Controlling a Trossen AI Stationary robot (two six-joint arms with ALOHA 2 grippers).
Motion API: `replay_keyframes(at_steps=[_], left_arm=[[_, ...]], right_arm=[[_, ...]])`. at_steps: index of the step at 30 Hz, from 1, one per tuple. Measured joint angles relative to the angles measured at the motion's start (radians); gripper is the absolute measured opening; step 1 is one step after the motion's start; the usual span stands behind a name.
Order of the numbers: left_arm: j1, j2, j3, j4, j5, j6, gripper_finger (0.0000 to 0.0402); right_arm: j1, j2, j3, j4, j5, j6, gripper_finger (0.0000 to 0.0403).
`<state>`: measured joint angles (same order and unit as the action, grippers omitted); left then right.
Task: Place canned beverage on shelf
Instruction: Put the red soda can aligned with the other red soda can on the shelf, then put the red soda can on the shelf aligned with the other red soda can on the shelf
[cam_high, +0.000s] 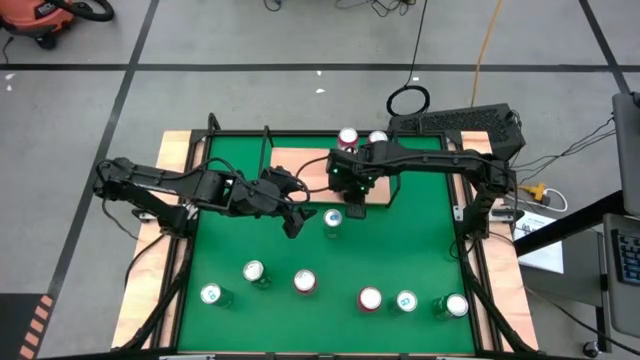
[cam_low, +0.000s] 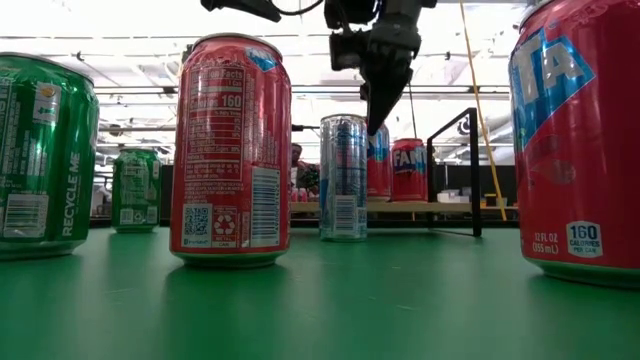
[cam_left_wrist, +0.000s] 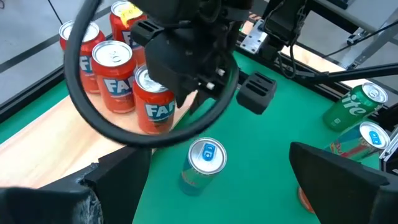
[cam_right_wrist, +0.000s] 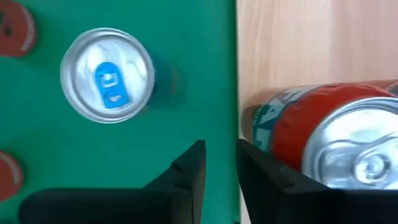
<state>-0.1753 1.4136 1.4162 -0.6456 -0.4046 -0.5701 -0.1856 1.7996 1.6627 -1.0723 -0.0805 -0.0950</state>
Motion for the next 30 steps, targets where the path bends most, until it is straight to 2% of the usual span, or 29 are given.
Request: replay_keyframes(at_steps=[19, 21, 26, 30], left_arm=[[0.001, 0.0, 0.0, -0.001, -0.001, 0.002, 0.0381], [0.001, 0.0, 0.0, -0.002, 0.0, 0.002, 0.0381], [0.001, 0.0, 0.0, -0.007, -0.001, 0.0, 0.0381], [0.001, 0.0, 0.0, -0.029, 0.001, 0.0, 0.0381]], right_arm=[[-0.03, -0.005, 0.0, 0.047, -0.001, -0.008, 0.0075], [-0.024, -0.015, 0.0, 0.04, -0.037, 0.029, 0.0075], [0.004, -0.088, 0.0, 0.014, -0.201, 0.155, 0.0075], [0.063, -0.158, 0.0, -0.024, -0.214, 0.233, 0.0075]])
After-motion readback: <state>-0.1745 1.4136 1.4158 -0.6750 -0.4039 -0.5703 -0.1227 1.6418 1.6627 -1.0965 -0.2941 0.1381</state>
